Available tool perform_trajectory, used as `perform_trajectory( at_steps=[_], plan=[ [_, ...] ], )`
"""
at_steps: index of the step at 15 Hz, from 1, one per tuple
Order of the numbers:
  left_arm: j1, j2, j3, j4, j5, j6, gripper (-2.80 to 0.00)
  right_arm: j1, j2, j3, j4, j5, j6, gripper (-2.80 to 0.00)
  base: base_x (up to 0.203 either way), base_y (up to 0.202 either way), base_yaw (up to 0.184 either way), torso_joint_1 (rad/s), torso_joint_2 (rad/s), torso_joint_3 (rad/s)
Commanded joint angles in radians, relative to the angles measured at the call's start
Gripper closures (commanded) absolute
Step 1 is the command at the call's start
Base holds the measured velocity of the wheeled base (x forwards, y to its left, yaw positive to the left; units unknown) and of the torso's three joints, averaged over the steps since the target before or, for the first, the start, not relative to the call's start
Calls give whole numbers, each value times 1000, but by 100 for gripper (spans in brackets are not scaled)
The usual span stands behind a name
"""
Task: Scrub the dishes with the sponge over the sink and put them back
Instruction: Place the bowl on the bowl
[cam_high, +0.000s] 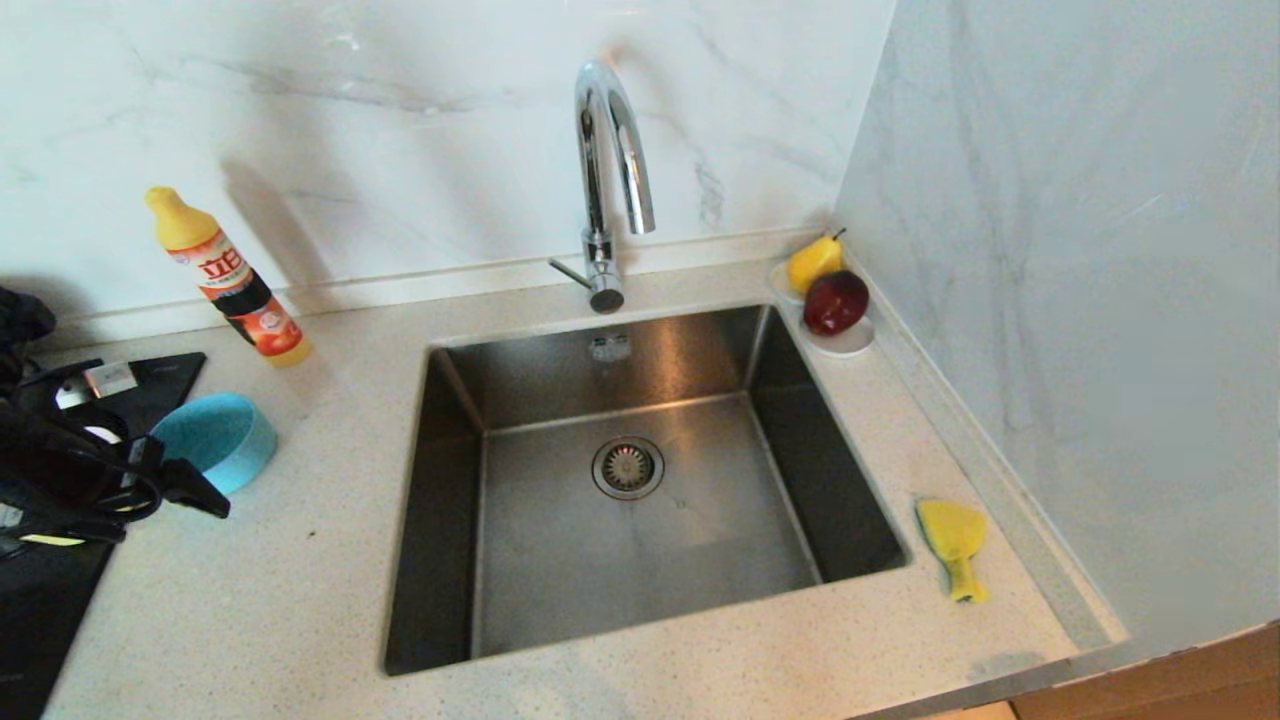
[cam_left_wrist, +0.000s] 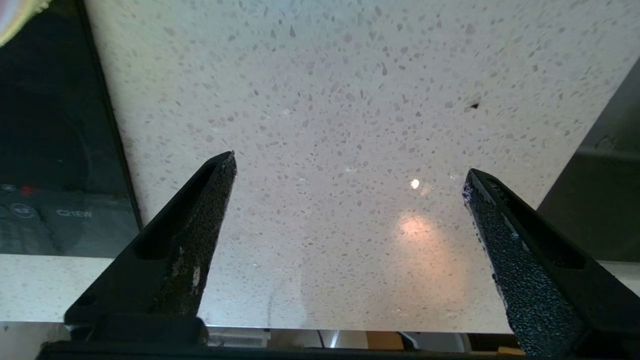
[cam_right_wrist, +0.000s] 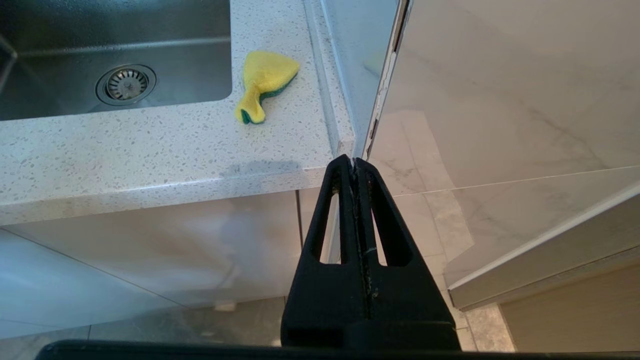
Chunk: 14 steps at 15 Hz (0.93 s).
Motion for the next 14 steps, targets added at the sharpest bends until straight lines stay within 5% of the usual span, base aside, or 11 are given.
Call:
perform_trajectory(
  at_steps=[1, 14],
  plan=[
    [-3, 7, 11, 2, -3, 1, -280, 0, 0, 0, 0, 0, 0, 0, 0, 0, 0, 0, 0, 0],
    [-22, 66, -76, -53, -64, -39, -280, 0, 0, 0, 0, 0, 0, 0, 0, 0, 0, 0, 0, 0]
  ],
)
